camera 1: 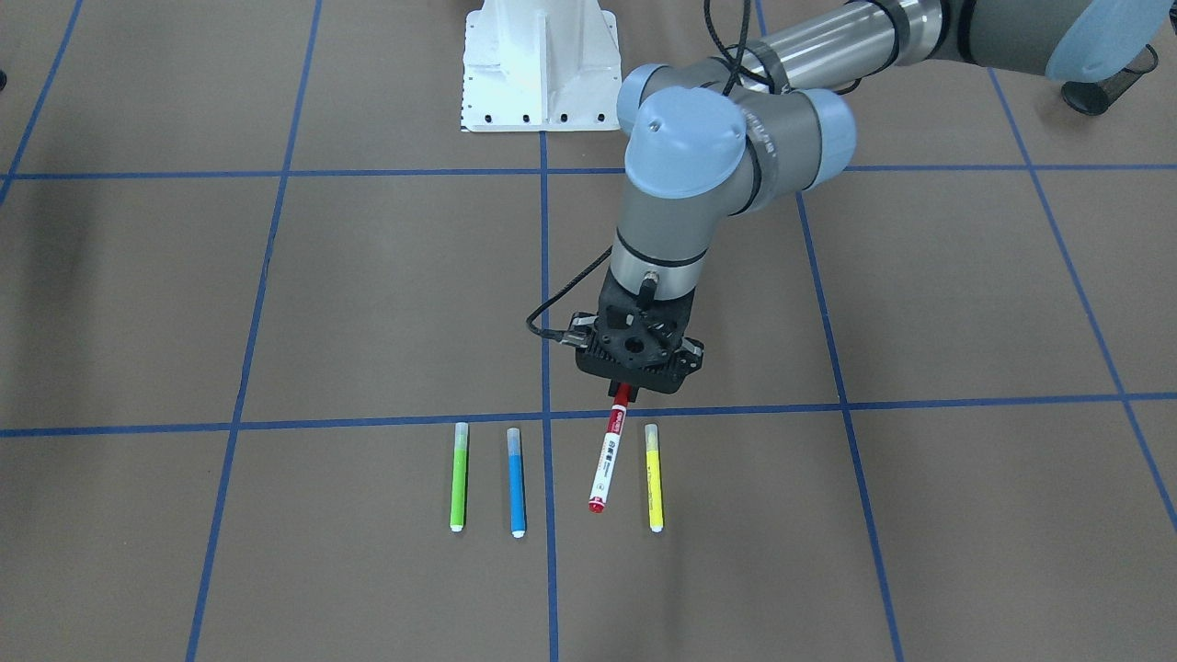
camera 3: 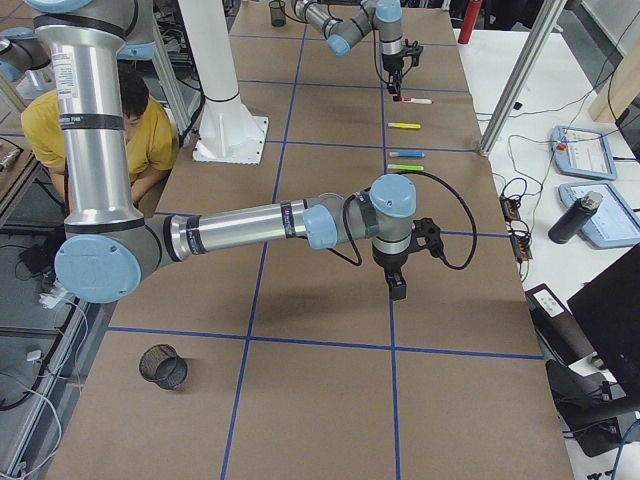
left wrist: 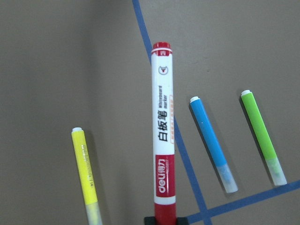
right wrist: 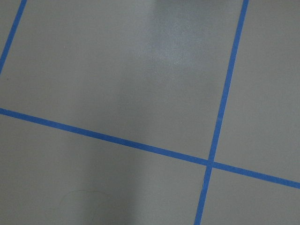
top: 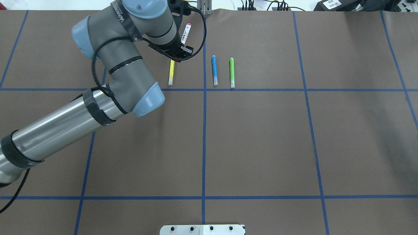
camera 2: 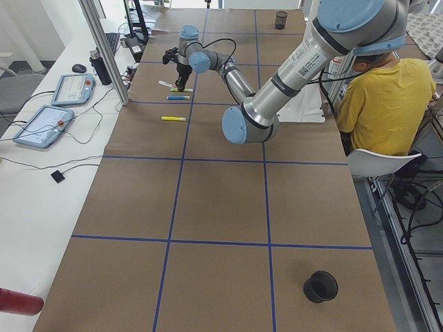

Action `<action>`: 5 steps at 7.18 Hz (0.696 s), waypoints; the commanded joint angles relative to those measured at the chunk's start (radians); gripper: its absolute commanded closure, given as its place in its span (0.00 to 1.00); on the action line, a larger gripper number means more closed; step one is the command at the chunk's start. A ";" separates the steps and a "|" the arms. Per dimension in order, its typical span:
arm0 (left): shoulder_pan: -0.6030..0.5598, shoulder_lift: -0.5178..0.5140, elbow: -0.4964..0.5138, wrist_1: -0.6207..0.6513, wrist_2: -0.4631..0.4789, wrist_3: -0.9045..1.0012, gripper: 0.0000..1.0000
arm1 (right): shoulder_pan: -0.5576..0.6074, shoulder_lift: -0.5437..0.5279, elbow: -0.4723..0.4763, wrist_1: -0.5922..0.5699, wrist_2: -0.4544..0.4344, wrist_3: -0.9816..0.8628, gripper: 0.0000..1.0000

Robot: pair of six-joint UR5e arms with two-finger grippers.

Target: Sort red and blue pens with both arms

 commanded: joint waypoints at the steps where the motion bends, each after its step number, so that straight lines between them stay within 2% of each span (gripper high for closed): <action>1: -0.070 0.104 -0.271 0.279 0.002 0.082 1.00 | 0.001 -0.002 0.000 0.000 0.001 0.000 0.00; 2: -0.118 0.174 -0.394 0.391 0.002 0.216 1.00 | 0.001 -0.003 0.000 0.000 0.001 0.000 0.00; 5: -0.288 0.357 -0.603 0.584 0.002 0.511 1.00 | 0.001 -0.005 0.001 0.000 0.001 0.000 0.00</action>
